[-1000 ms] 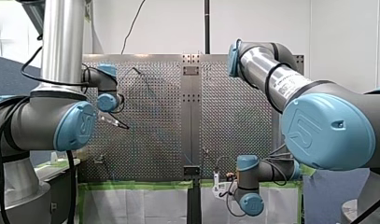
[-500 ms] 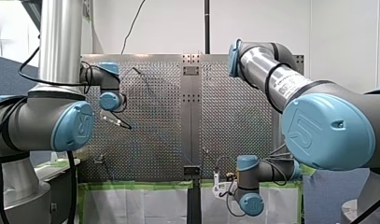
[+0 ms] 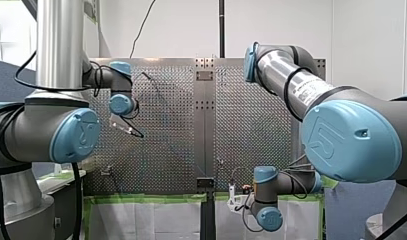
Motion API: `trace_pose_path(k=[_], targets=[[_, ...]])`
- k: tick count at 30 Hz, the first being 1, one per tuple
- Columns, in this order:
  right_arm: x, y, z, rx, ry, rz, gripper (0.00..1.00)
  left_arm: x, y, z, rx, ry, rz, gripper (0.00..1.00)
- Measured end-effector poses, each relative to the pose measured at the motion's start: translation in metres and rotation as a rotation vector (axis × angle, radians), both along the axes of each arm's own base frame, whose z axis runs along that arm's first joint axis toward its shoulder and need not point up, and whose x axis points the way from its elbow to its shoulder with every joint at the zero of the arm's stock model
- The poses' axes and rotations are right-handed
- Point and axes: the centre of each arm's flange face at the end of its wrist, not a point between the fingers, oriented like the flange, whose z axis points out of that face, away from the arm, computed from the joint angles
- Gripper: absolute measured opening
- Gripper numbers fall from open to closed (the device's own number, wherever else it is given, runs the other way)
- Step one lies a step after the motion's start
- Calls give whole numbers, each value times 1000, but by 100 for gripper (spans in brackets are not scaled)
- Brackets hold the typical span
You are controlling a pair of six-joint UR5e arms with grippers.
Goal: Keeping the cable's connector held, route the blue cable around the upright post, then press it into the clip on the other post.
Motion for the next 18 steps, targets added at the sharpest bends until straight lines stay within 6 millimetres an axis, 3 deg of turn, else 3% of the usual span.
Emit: trace_pose_path(k=[7, 18], targets=[[0, 0, 0, 1, 1, 0, 0, -8, -6, 5, -1, 4, 7, 100], [-1, 0, 0, 3, -2, -2, 0, -42, -18, 35, 10, 13, 49, 100]])
